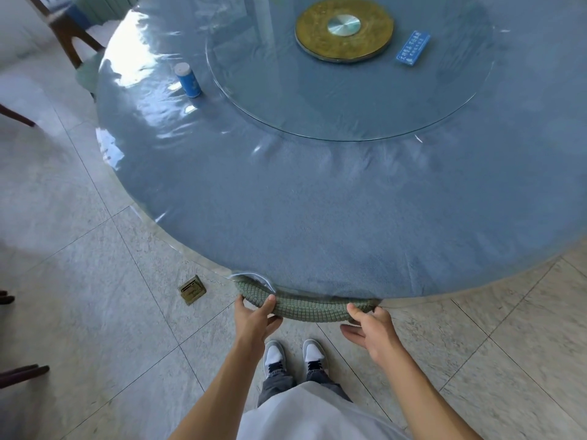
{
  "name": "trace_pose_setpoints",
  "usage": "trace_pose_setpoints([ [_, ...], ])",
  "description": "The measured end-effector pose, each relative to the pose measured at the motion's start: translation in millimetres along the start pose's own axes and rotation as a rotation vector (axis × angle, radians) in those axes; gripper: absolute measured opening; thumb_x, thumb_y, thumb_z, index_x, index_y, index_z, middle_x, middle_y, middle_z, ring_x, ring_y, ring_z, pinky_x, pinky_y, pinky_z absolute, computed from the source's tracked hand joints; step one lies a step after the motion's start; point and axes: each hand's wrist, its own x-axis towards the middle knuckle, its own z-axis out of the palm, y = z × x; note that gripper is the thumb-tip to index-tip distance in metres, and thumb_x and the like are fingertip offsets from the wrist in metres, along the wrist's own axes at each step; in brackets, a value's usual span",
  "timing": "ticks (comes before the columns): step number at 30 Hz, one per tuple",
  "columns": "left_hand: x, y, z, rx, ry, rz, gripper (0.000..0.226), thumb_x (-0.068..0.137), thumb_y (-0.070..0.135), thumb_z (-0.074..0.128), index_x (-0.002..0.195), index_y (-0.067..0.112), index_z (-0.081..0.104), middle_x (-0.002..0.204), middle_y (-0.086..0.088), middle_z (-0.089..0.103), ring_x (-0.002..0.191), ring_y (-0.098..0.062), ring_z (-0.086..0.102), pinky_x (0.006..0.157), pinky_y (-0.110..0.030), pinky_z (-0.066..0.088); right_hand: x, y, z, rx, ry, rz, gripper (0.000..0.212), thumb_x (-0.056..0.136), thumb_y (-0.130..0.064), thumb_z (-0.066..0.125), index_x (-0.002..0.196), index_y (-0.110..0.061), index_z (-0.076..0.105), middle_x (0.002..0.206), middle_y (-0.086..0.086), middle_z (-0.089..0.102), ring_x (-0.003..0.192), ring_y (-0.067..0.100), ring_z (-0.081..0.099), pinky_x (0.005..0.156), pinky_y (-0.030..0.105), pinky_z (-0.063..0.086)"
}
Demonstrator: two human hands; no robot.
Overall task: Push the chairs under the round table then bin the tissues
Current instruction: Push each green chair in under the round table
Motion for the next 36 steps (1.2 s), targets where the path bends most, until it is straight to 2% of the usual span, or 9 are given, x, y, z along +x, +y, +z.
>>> trace_pose_setpoints([
  [2,-5.3,2.3,-3.5,0.090,0.040,0.054,0.079,0.086,0.009,0.074,0.148,0.019,0.027,0.116,-0.018,0.063,0.101,-0.034,0.067,0.094,-0.053,0.053,-5.2,-4.0,-4.4,-0.344,0.100,-0.054,0.023,0.093,-0.023,0.066,0.094,-0.002,0.055,0.095,0.017,0.065,0.077,0.035,0.073,0.063,0.044,0.063],
  [5,-16.1,11.5,-6.9,0.445,0.123,0.329,0.083,0.080,0.022,0.081,0.147,0.022,0.031,0.132,-0.013,0.053,0.118,-0.028,0.056,0.099,-0.051,0.051,-15.2,-9.2,-2.5,-0.807,0.231,-0.176,0.018,0.087,-0.021,0.052,0.076,-0.008,0.055,0.073,0.010,0.067,0.053,0.026,0.069,0.049,0.040,0.061],
  [8,-28.7,31.8,-2.4,0.602,0.145,0.518,0.073,0.080,0.026,0.079,0.142,0.021,0.040,0.135,-0.008,0.050,0.117,-0.023,0.054,0.099,-0.047,0.050,-32.8,-27.7,20.5,-1.017,0.210,-0.367,0.016,0.085,-0.024,0.047,0.076,-0.013,0.055,0.076,0.007,0.069,0.065,0.027,0.069,0.061,0.040,0.060],
  [11,-41.2,56.9,1.0,0.715,0.134,0.670,0.070,0.085,0.028,0.074,0.145,0.018,0.039,0.140,-0.004,0.044,0.120,-0.017,0.048,0.098,-0.029,0.041,-58.9,-58.4,57.2,-1.026,0.110,-0.636,0.014,0.092,-0.023,0.051,0.096,-0.013,0.060,0.097,0.003,0.070,0.093,0.028,0.064,0.077,0.035,0.050],
  [13,-49.9,78.7,-3.1,0.795,0.181,0.803,0.068,0.086,0.028,0.072,0.145,0.017,0.040,0.143,-0.005,0.043,0.127,-0.020,0.045,0.098,-0.025,0.035,-74.6,-76.5,83.0,-0.984,0.038,-0.810,0.026,0.094,-0.024,0.055,0.117,-0.014,0.060,0.118,0.005,0.066,0.111,0.028,0.060,0.088,0.038,0.049],
  [16,-59.6,112.5,-19.3,0.907,0.308,0.950,0.069,0.086,0.035,0.070,0.146,0.021,0.038,0.150,-0.008,0.039,0.135,-0.027,0.039,0.106,-0.035,0.037,-92.9,-98.6,120.3,-0.989,-0.042,-1.009,0.044,0.094,-0.022,0.057,0.136,-0.013,0.051,0.136,0.006,0.057,0.126,0.027,0.050,0.102,0.037,0.041],
  [21,-77.0,162.4,-68.2,0.940,0.506,1.093,0.070,0.086,0.044,0.067,0.146,0.026,0.036,0.153,-0.010,0.037,0.134,-0.032,0.041,0.106,-0.045,0.040,-130.4,-121.8,192.5,-1.006,-0.170,-1.322,0.058,0.093,-0.020,0.058,0.146,-0.011,0.040,0.150,0.009,0.045,0.139,0.026,0.039,0.111,0.040,0.036],
  [27,-63.9,208.6,-148.5,0.845,0.683,1.065,0.069,0.084,0.052,0.058,0.145,0.026,0.039,0.151,-0.009,0.038,0.133,-0.030,0.041,0.104,-0.046,0.040,-152.0,-120.0,295.0,-1.091,-0.325,-1.459,0.060,0.092,-0.030,0.055,0.148,-0.013,0.038,0.154,0.009,0.039,0.142,0.027,0.034,0.113,0.048,0.035],
  [36,-2.6,295.4,-280.6,0.750,0.763,0.986,0.068,0.085,0.043,0.066,0.145,0.028,0.036,0.153,-0.009,0.037,0.133,-0.030,0.039,0.106,-0.044,0.036,-172.1,-96.8,482.4,-1.150,-0.468,-1.445,0.059,0.097,-0.026,0.053,0.152,-0.017,0.031,0.160,0.001,0.029,0.146,0.017,0.025,0.117,0.031,0.021],
])
